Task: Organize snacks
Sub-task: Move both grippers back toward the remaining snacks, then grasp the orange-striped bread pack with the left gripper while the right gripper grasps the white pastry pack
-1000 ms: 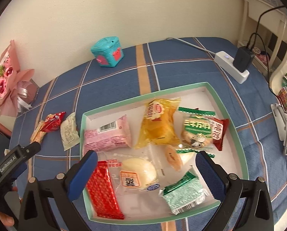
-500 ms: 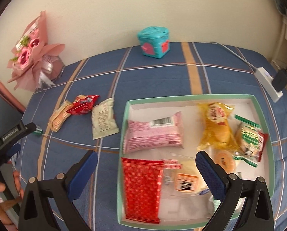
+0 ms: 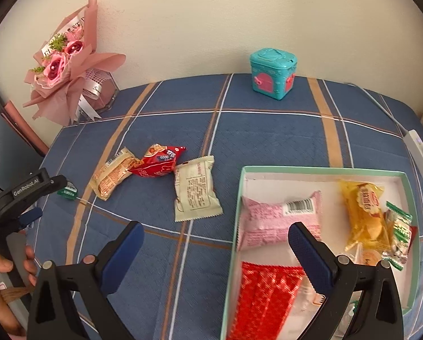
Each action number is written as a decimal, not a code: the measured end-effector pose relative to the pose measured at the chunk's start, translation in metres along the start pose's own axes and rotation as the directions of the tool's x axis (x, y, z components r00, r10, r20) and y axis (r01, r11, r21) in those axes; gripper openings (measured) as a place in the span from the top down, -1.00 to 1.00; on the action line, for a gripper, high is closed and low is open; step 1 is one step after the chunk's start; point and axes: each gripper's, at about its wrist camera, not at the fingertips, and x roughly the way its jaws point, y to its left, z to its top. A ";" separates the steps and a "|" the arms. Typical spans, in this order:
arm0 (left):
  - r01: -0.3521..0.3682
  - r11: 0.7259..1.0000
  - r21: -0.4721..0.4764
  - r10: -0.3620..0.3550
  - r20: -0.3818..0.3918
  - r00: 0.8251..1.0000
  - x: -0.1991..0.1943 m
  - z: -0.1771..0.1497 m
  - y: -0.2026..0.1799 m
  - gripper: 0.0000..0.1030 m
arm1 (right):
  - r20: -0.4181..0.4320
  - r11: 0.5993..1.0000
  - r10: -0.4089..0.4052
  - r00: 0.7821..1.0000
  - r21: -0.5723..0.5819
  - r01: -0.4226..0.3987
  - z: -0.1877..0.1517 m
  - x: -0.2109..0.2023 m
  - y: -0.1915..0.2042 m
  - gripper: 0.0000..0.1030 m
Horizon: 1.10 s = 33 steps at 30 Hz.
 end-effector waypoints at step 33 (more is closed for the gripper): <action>0.065 0.910 0.410 -0.044 -0.060 0.997 0.082 0.012 -0.081 -0.75 | -0.186 0.990 -0.104 0.977 -0.109 0.085 0.031 0.134 0.040 -0.36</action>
